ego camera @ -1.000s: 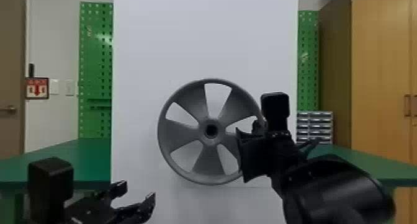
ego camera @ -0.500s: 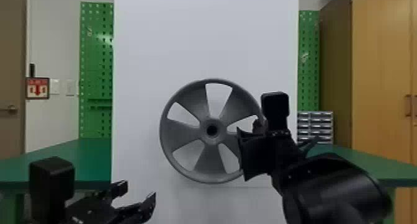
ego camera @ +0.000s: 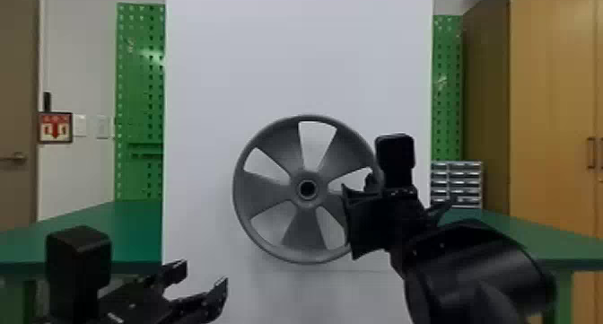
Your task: Hold the wheel and insert it
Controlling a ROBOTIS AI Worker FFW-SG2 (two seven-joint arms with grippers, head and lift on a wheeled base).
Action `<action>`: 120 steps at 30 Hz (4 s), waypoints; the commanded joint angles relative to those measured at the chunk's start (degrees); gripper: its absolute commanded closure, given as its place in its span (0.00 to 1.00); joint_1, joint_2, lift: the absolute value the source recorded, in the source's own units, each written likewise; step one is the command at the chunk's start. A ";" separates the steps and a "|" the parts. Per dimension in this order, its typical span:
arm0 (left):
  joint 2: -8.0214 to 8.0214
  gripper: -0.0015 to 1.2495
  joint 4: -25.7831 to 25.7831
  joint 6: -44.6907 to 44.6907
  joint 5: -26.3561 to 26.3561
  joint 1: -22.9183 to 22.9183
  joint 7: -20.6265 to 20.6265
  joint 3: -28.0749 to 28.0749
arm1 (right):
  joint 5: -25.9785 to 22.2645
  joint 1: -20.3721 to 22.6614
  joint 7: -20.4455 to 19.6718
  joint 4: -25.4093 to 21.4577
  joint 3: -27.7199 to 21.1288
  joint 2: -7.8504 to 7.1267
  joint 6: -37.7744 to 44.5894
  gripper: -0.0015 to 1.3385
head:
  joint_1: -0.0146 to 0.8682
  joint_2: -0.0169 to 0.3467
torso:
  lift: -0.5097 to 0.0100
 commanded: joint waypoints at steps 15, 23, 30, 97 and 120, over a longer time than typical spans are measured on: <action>0.00 0.41 0.18 0.00 0.00 0.00 0.00 -0.25 | -0.51 -0.90 -2.34 1.94 -0.66 0.41 -0.19 0.95 | 0.02 0.05 | 0.02; 0.00 0.41 0.18 0.00 0.00 0.00 0.00 -0.16 | -1.38 -0.46 -2.34 1.94 -1.01 0.41 -1.07 0.74 | 0.02 0.05 | 0.02; 0.00 0.41 0.18 0.00 0.00 0.00 0.00 -0.25 | -1.65 -0.11 -2.34 1.94 -1.10 0.41 -2.48 0.29 | 0.02 0.05 | 0.02; 0.09 0.41 0.27 -0.18 0.44 0.79 0.00 1.16 | 1.60 31.18 6.54 -20.82 -4.88 -3.25 -17.86 0.00 | 0.02 0.05 | 0.02; -0.26 0.41 0.18 -0.61 0.80 1.49 0.00 2.21 | 1.08 46.21 8.39 -12.74 -7.86 -4.74 -30.08 0.01 | 0.02 0.05 | 0.02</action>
